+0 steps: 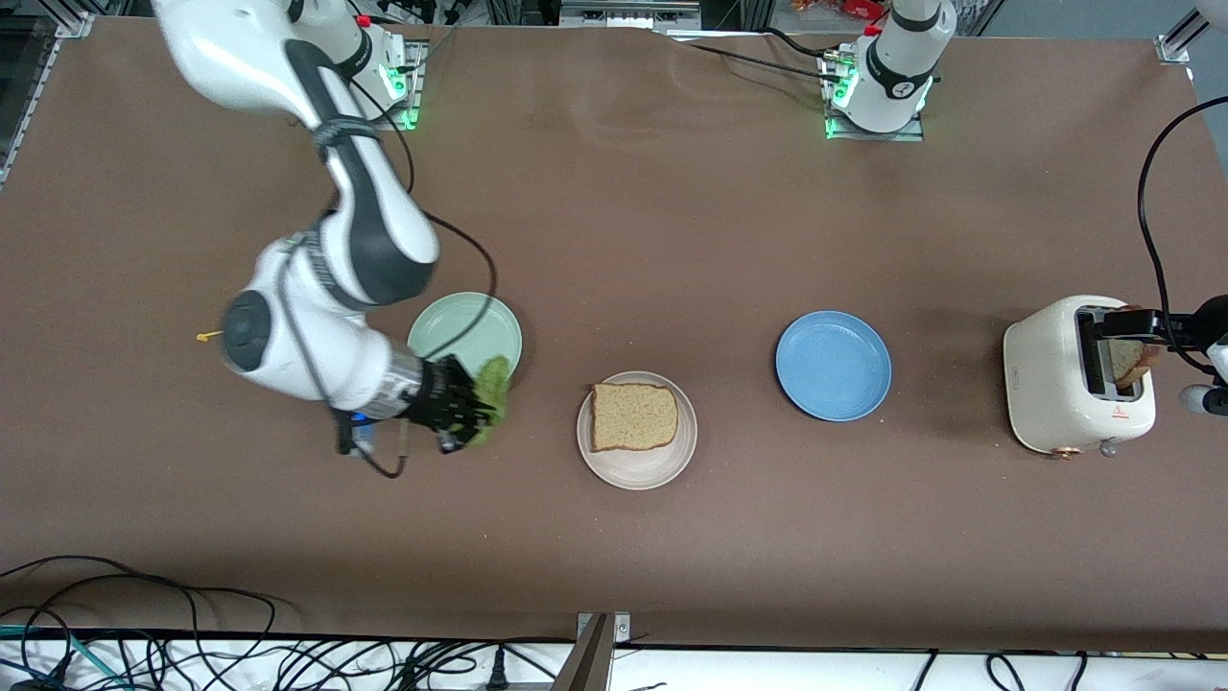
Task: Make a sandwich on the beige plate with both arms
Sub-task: 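Carry the lettuce leaf with the right gripper onto the bread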
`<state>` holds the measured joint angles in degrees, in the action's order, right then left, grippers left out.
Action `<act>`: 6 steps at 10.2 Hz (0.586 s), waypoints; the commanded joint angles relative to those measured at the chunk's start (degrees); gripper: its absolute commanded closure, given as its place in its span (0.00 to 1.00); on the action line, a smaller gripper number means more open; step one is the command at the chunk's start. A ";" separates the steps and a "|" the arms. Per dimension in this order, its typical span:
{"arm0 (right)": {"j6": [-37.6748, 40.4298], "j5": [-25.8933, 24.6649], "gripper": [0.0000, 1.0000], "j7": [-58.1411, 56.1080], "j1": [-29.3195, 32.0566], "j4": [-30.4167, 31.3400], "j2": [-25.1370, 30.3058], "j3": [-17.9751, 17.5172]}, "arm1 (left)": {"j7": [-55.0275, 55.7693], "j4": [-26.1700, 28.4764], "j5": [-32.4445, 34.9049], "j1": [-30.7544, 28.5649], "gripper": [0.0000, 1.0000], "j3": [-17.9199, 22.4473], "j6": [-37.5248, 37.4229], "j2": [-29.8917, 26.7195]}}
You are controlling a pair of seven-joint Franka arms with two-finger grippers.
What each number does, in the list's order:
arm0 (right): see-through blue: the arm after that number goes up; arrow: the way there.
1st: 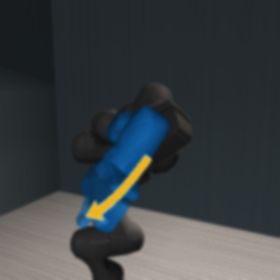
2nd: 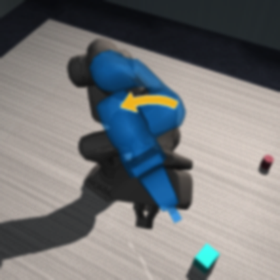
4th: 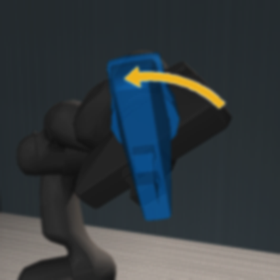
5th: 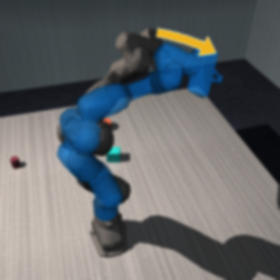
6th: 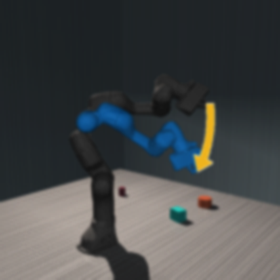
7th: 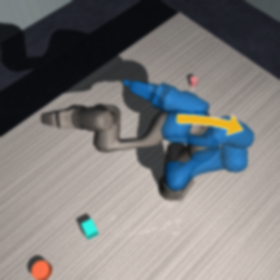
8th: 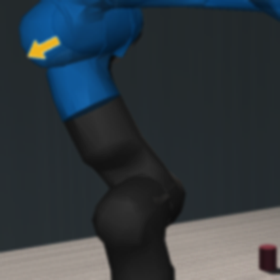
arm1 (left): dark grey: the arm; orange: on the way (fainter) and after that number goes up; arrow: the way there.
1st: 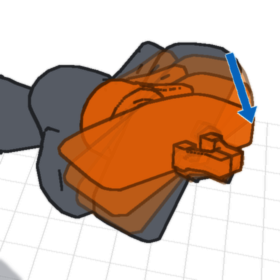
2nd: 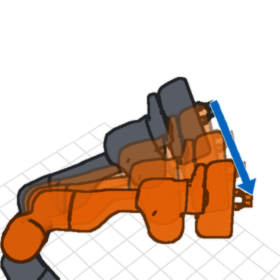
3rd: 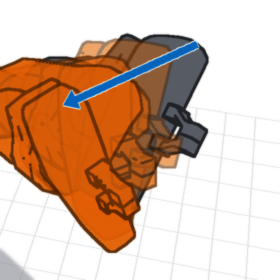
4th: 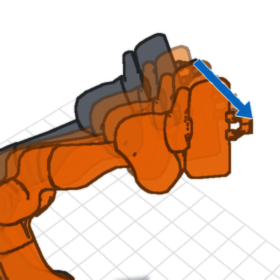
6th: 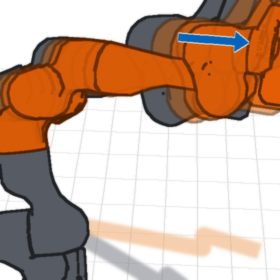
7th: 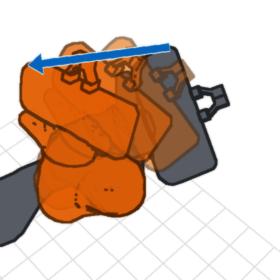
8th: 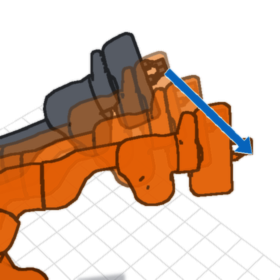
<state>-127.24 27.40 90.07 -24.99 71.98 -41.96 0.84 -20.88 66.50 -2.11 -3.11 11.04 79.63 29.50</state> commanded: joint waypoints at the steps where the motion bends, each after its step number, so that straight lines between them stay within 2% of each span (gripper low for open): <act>1: -10.69 5.96 1.00 1.69 -0.84 -3.34 -5.57 -3.45 | -1.53 0.82 5.78 -0.05 0.00 -0.32 -0.35 -1.38; 2: -15.79 7.39 1.00 1.77 -1.45 -3.34 -7.06 -5.21 | -2.14 0.82 6.50 -0.05 0.00 -0.32 -0.35 -1.38; 3: -17.84 7.40 1.00 1.69 -1.81 -3.34 -8.21 -5.49 | -3.36 0.82 6.51 -0.05 0.00 -0.23 -0.35 -1.38; 6: -19.53 7.49 1.00 1.51 -3.91 -3.34 -11.11 -5.58 | -4.51 0.91 6.59 -2.16 0.00 -0.23 -0.09 -1.38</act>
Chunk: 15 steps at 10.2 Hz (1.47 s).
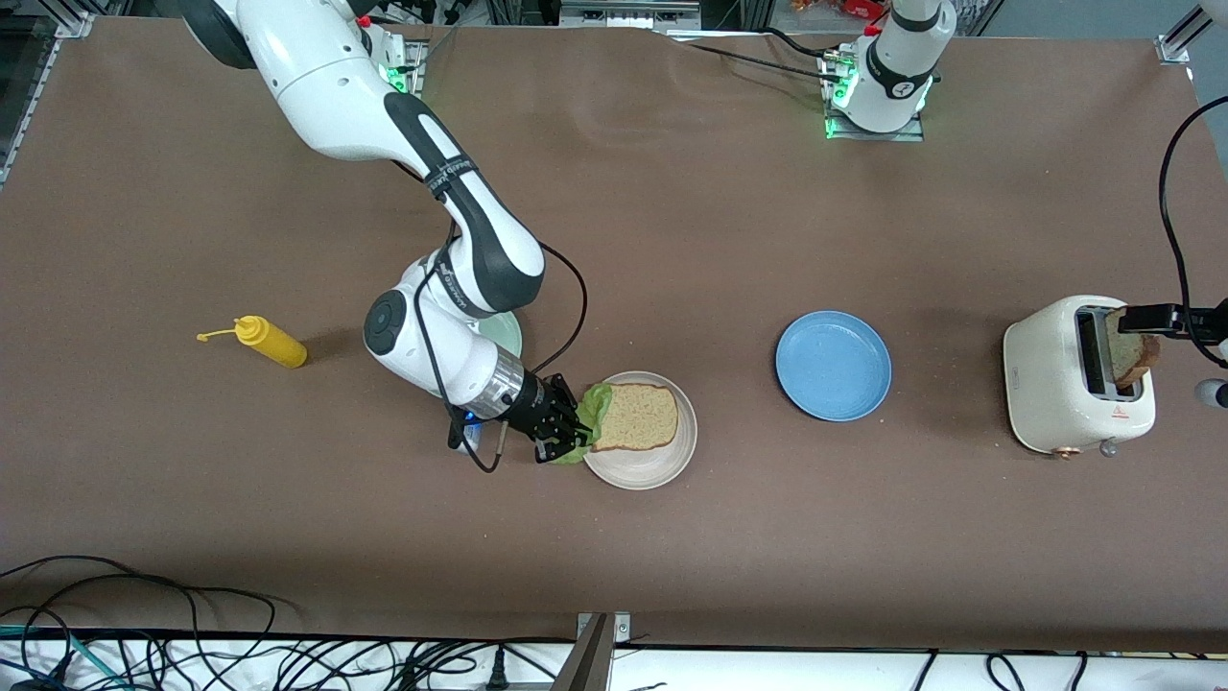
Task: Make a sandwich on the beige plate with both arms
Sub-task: 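Carry the lettuce leaf with the right gripper onto the bread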
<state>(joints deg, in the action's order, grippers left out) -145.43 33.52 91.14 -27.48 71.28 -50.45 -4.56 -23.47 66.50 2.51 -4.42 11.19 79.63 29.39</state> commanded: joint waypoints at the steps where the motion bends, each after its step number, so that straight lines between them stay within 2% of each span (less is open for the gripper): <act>1: -3.26 1.46 1.00 0.44 -2.40 -2.72 -3.77 -0.27 | -1.93 0.83 1.97 -0.94 0.00 -0.38 -0.09 -1.27; 3: -10.71 2.16 1.00 0.18 -3.72 -2.90 -6.49 -1.58 | -1.93 0.83 1.97 -1.11 0.00 -0.38 0.00 -1.27; 6: -11.98 2.16 1.00 0.44 -3.73 -3.87 -7.65 -2.47 | -1.93 0.91 1.89 -1.11 0.00 -0.38 0.09 -1.27; 8: -11.72 2.08 0.54 0.61 -3.73 -3.78 -7.47 -2.47 | -1.84 0.91 1.88 -1.11 0.00 -0.38 0.09 -1.27; 9: -11.63 1.99 0.17 0.88 -3.73 -3.78 -7.38 -2.47 | -1.84 0.91 1.88 -1.11 0.00 -0.38 0.09 -1.27; 10: -11.63 1.99 0.00 0.88 -3.73 -3.78 -7.21 -2.47 | -1.84 1.09 1.88 -1.11 0.00 -0.38 0.09 -1.27; 15: -11.63 2.16 0.00 0.88 -3.73 -4.57 -7.12 -2.47 | -1.84 1.09 1.88 -1.11 0.00 -0.47 0.09 -1.27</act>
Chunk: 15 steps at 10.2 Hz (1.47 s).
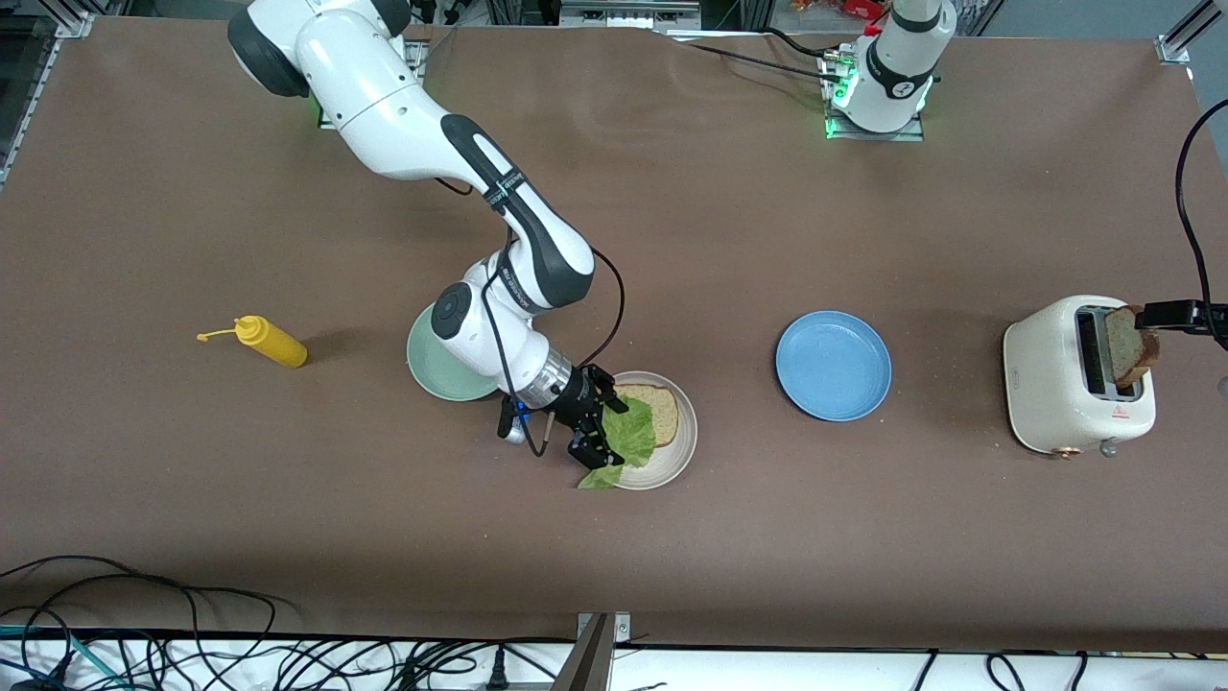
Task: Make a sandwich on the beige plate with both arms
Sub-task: 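Open the right gripper and draw it back toward the yellow bottle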
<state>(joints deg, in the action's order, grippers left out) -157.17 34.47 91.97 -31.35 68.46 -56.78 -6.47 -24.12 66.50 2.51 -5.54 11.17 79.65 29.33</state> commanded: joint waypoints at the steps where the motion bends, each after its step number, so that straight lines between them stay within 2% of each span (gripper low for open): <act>1: 0.45 1.30 0.00 0.14 0.33 -1.75 0.00 -0.56 | -1.19 1.09 1.88 0.01 0.00 -0.45 0.07 -1.20; 2: 4.11 1.21 0.00 0.05 0.94 -1.66 2.10 -0.30 | -1.11 1.09 1.88 0.01 0.00 -0.45 0.07 -1.12; 4: 18.49 0.16 0.00 -0.21 4.18 -1.66 8.14 2.41 | -1.11 1.09 1.88 0.01 0.00 -0.45 0.07 -1.20; 6: 34.66 -2.11 0.00 -1.18 6.30 -1.66 14.65 7.06 | -1.11 1.09 1.88 0.01 0.00 -0.45 0.07 -1.20; 8: 47.33 -4.93 0.00 -6.16 7.18 -1.75 20.02 12.25 | -1.02 1.09 1.88 0.01 0.00 -0.45 0.07 -1.20; 11: 62.81 -7.48 0.00 -23.43 7.45 -1.66 24.78 21.73 | -0.75 1.09 1.88 0.01 0.00 -0.45 0.07 -1.12; 15: 76.89 -18.01 0.00 -60.32 7.45 -1.57 28.04 32.82 | -0.84 1.09 1.88 0.01 0.00 -0.45 0.07 -1.12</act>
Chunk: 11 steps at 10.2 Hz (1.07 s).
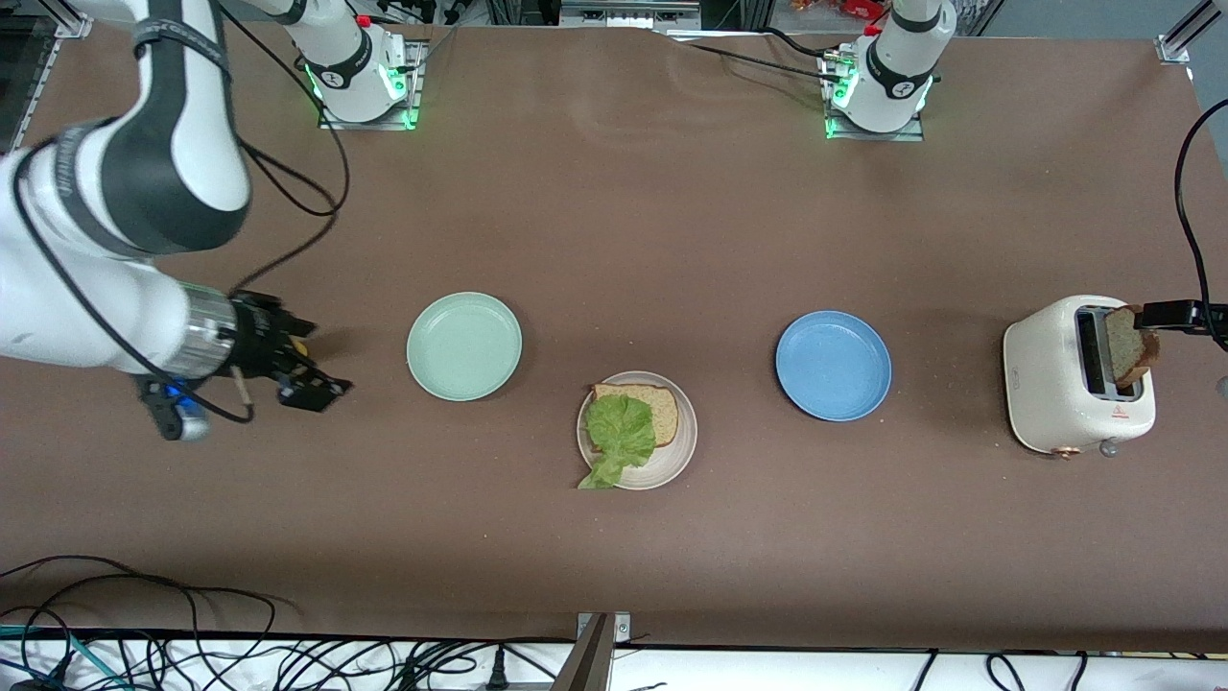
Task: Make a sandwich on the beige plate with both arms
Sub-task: 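Open the right gripper and draw it back toward the yellow bottle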
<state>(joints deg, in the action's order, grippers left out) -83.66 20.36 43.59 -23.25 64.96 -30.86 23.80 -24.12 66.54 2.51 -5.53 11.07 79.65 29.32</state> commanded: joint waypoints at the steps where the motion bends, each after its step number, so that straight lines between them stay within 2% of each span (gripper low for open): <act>1: 5.33 -6.45 0.00 -20.39 -0.66 2.18 2.21 4.82 | -0.84 1.05 1.88 0.00 0.00 -0.35 0.06 -1.11; 3: 5.44 -6.83 0.00 -36.83 -0.66 4.11 2.21 10.27 | -0.76 1.05 1.88 0.00 0.00 -0.44 0.06 -1.11; 5: 4.21 -6.48 0.00 -53.52 -0.22 6.66 2.21 14.23 | -0.84 1.05 1.88 0.00 0.00 -0.44 0.06 -1.20; 7: 1.06 -4.99 0.00 -69.88 3.01 10.95 2.47 15.74 | -0.84 1.05 1.79 0.00 0.00 -0.44 0.06 -1.19; 9: -3.33 0.43 0.00 -87.36 7.58 15.61 2.91 16.01 | -0.76 1.05 1.79 0.00 0.00 -0.44 -0.02 -1.11; 11: -7.81 9.03 0.00 -104.85 11.80 20.97 3.18 16.01 | -0.76 1.05 1.79 0.00 0.00 -0.44 -0.03 -1.11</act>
<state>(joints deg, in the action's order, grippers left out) -88.25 24.46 -50.56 -13.36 80.34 -30.16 40.21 -24.12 66.55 2.51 -5.50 11.02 79.65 29.32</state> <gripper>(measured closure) 0.000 0.000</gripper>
